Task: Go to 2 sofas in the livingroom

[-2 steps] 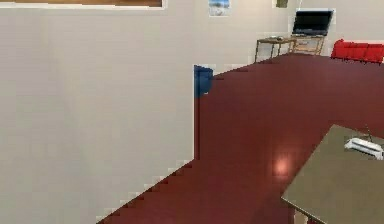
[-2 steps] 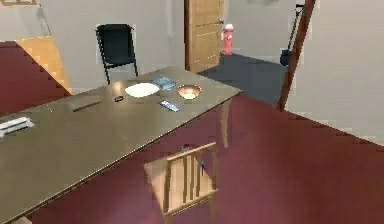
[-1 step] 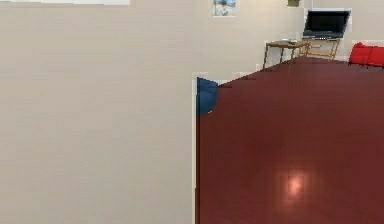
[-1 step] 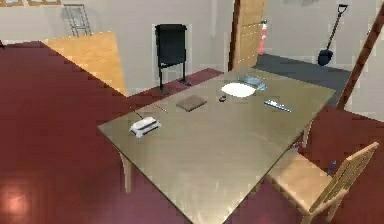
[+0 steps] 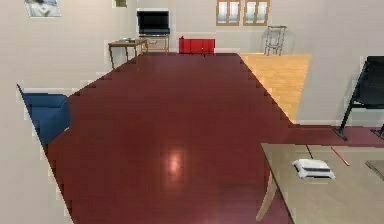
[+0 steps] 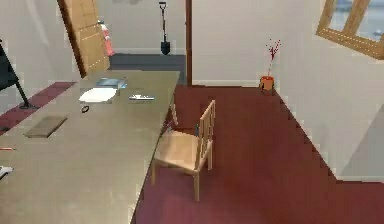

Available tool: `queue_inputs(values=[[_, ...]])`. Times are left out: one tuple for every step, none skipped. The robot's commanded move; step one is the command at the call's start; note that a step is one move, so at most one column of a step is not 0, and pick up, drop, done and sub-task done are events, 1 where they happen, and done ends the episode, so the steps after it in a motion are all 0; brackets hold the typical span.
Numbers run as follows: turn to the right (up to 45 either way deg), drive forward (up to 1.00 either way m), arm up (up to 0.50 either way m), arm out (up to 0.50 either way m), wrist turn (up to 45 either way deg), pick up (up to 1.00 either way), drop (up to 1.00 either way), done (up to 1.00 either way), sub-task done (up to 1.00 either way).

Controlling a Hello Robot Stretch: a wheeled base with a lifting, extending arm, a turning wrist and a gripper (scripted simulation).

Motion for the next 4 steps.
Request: queue_inputs(values=[[0.0, 0.90, 0.00, 0.00, 0.0, 0.00, 0.00, 0.00, 0.00], [-45.0, 0.00, 0.00, 0.00, 0.0, 0.00, 0.00, 0.00, 0.00], [0.0, 0.45, 0.00, 0.00, 0.0, 0.00, 0.00, 0.00, 0.00], [-39.0, 0.00, 0.00, 0.00, 0.0, 0.00, 0.00, 0.00, 0.00]])
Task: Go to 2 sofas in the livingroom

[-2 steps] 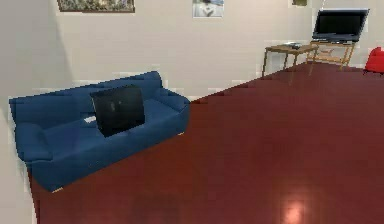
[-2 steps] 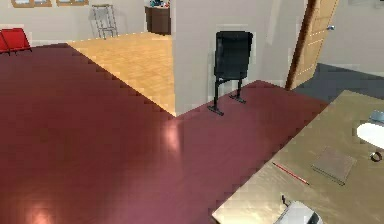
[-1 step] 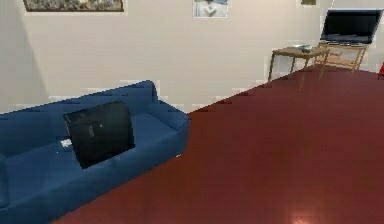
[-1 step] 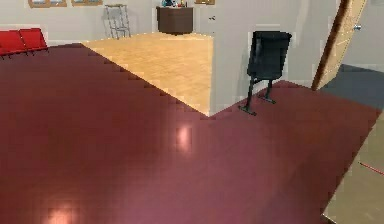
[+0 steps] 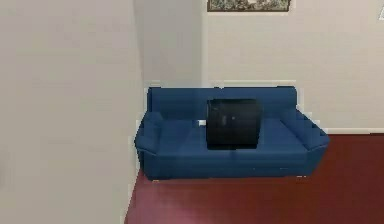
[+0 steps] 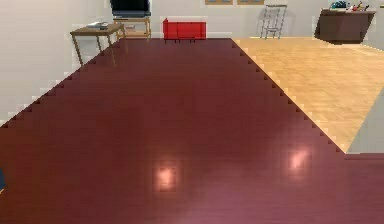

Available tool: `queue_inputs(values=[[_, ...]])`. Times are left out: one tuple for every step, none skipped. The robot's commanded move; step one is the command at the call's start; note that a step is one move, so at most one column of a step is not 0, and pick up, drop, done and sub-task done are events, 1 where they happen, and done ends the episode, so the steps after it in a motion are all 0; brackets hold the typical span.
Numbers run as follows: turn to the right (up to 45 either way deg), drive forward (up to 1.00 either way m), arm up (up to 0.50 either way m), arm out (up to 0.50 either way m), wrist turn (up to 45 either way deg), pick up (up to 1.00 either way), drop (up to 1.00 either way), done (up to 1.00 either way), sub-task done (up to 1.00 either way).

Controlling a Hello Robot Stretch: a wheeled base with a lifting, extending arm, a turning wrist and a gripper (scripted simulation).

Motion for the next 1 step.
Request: queue_inputs(values=[[0.0, 0.70, 0.00, 0.00, 0.0, 0.00, 0.00, 0.00, 0.00]])
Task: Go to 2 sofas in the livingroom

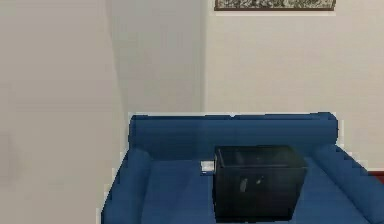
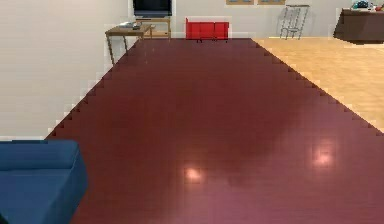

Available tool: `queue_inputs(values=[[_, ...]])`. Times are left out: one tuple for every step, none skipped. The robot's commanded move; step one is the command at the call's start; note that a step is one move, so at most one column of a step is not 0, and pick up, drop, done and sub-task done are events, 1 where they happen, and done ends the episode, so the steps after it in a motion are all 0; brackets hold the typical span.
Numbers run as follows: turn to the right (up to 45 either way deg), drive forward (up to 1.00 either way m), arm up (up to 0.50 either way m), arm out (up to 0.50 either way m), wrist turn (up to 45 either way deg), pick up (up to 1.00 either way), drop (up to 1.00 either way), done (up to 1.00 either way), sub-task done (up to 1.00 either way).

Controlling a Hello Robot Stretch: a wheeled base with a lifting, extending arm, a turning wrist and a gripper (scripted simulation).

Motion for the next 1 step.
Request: queue_inputs(values=[[18.0, 0.00, 0.00, 0.00, 0.0, 0.00, 0.00, 0.00, 0.00]])
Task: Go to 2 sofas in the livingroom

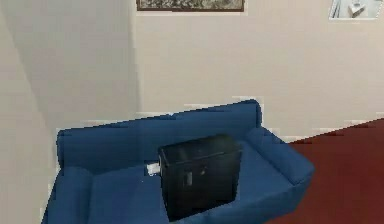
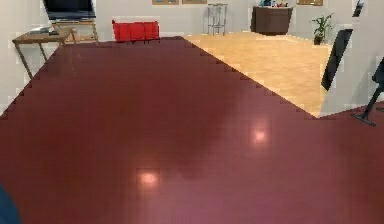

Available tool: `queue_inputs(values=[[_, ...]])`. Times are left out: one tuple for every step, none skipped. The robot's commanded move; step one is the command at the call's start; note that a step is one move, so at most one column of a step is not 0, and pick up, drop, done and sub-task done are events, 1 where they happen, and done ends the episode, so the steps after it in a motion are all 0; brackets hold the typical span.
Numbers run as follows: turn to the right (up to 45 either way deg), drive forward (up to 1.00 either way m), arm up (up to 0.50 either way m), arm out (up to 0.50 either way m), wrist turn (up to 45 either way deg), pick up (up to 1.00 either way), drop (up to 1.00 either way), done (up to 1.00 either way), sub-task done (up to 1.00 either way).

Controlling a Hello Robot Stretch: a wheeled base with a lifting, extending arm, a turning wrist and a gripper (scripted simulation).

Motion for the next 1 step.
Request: queue_inputs(values=[[0.0, 0.00, 0.00, 0.00, 0.0, 0.00, 0.00, 0.00, 1.00]])
